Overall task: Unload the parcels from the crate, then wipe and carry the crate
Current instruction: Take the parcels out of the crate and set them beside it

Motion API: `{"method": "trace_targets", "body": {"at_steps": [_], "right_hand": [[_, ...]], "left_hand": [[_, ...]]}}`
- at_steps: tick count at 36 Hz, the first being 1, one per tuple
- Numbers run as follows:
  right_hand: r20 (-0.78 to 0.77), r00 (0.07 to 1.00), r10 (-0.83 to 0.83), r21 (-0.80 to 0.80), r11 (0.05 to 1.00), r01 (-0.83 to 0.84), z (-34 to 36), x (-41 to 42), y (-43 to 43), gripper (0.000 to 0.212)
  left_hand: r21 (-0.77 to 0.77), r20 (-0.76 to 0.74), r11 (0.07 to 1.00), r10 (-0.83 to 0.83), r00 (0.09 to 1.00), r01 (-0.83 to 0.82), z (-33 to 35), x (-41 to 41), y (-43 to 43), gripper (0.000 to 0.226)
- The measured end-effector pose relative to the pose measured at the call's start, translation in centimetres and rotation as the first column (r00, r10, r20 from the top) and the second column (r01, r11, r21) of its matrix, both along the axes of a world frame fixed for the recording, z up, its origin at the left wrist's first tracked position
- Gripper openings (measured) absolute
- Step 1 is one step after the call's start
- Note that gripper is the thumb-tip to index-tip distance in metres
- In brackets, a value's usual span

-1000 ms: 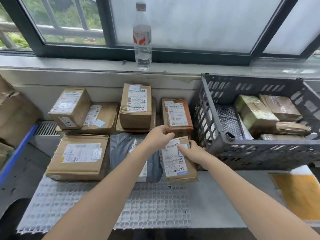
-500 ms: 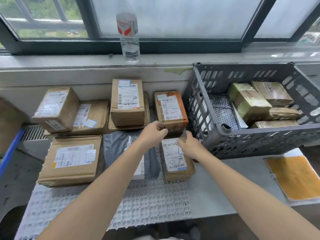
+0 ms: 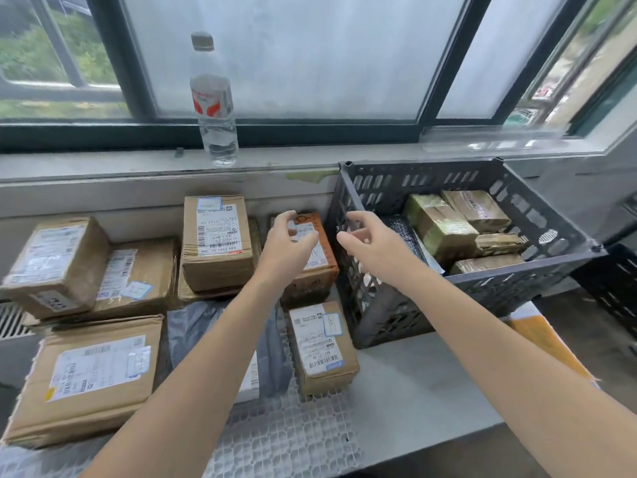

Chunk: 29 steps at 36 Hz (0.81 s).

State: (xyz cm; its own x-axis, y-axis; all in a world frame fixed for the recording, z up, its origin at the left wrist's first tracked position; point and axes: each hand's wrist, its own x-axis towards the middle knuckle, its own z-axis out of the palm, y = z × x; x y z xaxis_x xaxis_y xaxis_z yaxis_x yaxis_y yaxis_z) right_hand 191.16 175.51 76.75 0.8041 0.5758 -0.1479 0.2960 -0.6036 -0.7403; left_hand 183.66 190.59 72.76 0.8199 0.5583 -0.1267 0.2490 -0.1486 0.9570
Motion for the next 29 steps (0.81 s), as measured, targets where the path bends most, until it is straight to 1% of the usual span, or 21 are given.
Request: {"method": "trace_targets", "body": {"at_steps": [3, 10, 17, 22, 27, 29], "right_hand": [[0.058, 0.998, -0.015, 0.012, 1.0, 0.014, 0.7, 1.5, -1.2, 0.056], [0.144, 0.989, -0.026, 0.015, 1.0, 0.024, 0.7, 5.7, -4.6, 0.063], [0.164, 0.986, 0.006, 0.002, 1.0, -0.007, 0.2, 12.2, -10.0, 0.066], [0.164, 0.986, 0.03, -0.047, 0.999, -0.023, -0.9, 17.5, -13.9, 0.069], [0.182, 0.981, 0.071, -0.061, 0.996, -0.061, -1.9, 21.6, -16.5, 0.071], [0.195, 0.976, 0.092, -0.096, 0.993, -0.074, -2.4, 22.9, -17.4, 0.072]], "left_hand": [[0.021, 0.032, 1.0, -0.011, 0.999, 0.01, 1.0, 1.0, -1.0, 0.058], [0.055, 0.04, 0.998, -0.024, 0.999, 0.022, 2.5, 4.2, -4.2, 0.06], [0.098, 0.034, 0.995, -0.012, 0.999, 0.009, 3.1, 9.9, -9.4, 0.061], [0.08, 0.004, 0.997, -0.013, 1.0, 0.013, 3.1, 14.4, -14.2, 0.062], [0.075, -0.022, 0.997, 0.029, 0.999, -0.027, 2.6, 17.9, -17.7, 0.062], [0.068, -0.047, 0.997, 0.041, 0.998, -0.038, 2.4, 18.6, -18.8, 0.062]]}}
